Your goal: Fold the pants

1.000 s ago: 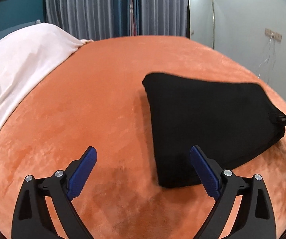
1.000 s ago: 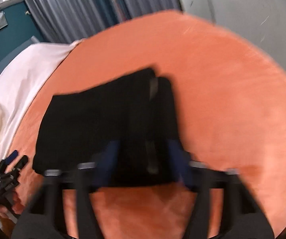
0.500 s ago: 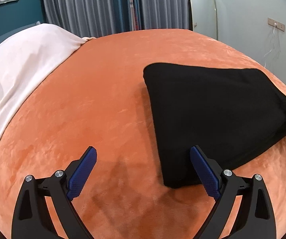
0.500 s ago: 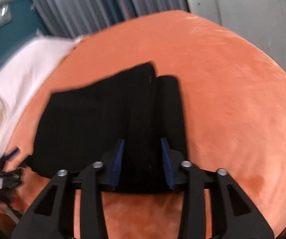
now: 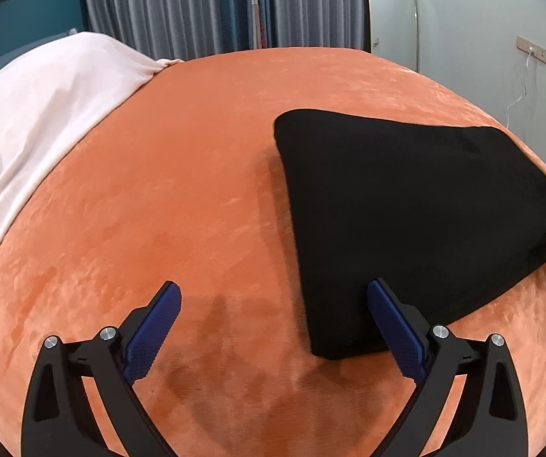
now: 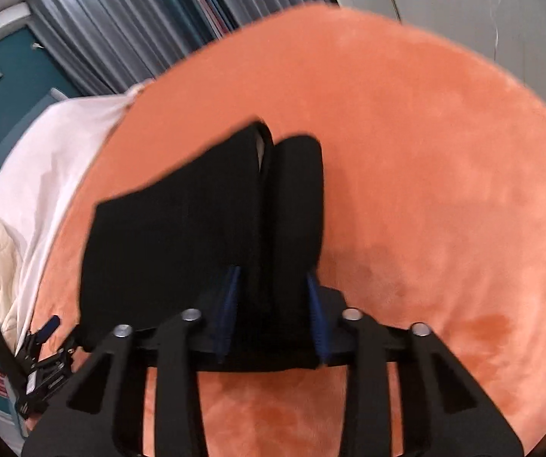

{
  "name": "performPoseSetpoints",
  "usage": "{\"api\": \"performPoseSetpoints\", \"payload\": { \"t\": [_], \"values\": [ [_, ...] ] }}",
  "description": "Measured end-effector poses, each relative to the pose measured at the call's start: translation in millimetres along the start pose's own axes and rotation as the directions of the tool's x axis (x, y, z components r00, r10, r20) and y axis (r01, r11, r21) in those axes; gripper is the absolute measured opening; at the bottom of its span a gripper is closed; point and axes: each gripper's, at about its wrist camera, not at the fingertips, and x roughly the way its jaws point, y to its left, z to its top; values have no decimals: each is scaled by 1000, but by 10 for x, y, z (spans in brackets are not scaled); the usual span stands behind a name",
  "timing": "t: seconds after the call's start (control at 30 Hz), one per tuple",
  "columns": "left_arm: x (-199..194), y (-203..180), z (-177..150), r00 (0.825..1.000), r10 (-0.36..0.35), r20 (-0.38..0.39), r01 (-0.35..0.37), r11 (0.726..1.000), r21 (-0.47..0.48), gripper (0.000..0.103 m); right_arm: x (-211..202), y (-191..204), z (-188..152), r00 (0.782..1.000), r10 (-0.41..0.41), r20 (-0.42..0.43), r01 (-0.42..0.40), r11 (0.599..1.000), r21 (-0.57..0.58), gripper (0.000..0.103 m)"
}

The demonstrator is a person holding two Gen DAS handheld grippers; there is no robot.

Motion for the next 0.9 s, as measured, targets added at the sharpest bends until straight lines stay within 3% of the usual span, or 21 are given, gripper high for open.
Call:
{"api": "performPoseSetpoints", "payload": {
  "t": [0.07, 0.1, 0.17, 0.23, 0.3, 0.4, 0.47, 0.57, 0.6, 0.63, 0.67, 0.7, 0.73, 0.77, 0.8, 0.87, 0.9],
  "values": [
    [-18, 22, 7, 1000, 2, 2, -2, 1000, -8, 97, 61, -91, -6, 999, -54, 0, 54, 998, -24, 31],
    [-31, 35, 14, 1000, -1, 4, 1, 1000, -11, 97, 136, -118, -41, 995, -98, -13, 97, 994, -43, 39],
    [-93, 78, 29, 1000, 11, 14, -11, 1000, -10, 97, -17, -57, -45, 994, -101, 38, 101, 995, -17, 43],
    [-160, 167, 49, 999, 28, 30, -27, 999, -27, 97, -296, 239, -73, 985, -102, 139, 114, 990, -85, 43],
    [-227, 306, 97, 998, 47, 41, -44, 997, -69, 97, -412, 650, -129, 982, -78, 174, 115, 971, -209, 39],
    [-290, 612, 161, 994, 99, 50, -89, 983, -163, 97, -223, 1368, -282, 995, 4, 98, 32, 929, -370, 34],
    [-316, 768, 164, 990, 135, 47, -123, 972, -203, 97, -3, 1686, -354, 996, 16, 89, 23, 907, -421, 34],
    [-368, 972, 167, 987, 156, 47, -138, 954, -266, 97, 457, 1959, -347, 997, 0, 74, 29, 919, -394, 34],
    [-387, 1018, 166, 987, 152, 50, -132, 951, -280, 97, 664, 2006, -361, 999, -11, 37, 24, 931, -363, 34],
    [-410, 1059, 169, 988, 146, 55, -124, 948, -293, 97, 954, 2085, -492, 998, 0, -64, -21, 944, -329, 31],
    [-427, 1078, 175, 988, 139, 62, -114, 947, -299, 97, 1107, 2161, -598, 996, -11, -87, -19, 941, -337, 29],
    [-446, 1097, 181, 988, 138, 76, -109, 947, -301, 97, 1153, 2306, -703, 998, -47, -38, 27, 913, -407, 29],
    [-441, 1100, 213, 986, 150, 78, -120, 947, -298, 97, 1146, 2545, -845, 992, -125, 28, 121, 834, -539, 29],
    [-451, 1099, 212, 983, 166, 79, -136, 947, -292, 97, 1125, 2651, -890, 987, -152, 49, 151, 793, -591, 29],
    [-457, 1091, 220, 980, 182, 82, -153, 947, -282, 97, 1089, 2704, -885, 989, -140, 44, 137, 779, -611, 29],
    [-494, 1068, 217, 977, 195, 88, -166, 951, -262, 97, 932, 2660, -709, 998, -56, 10, 52, 823, -566, 26],
    [-499, 1065, 234, 978, 189, 91, -159, 952, -261, 97, 818, 2558, -532, 999, -26, 34, 39, 868, -495, 25]
  ]
}}
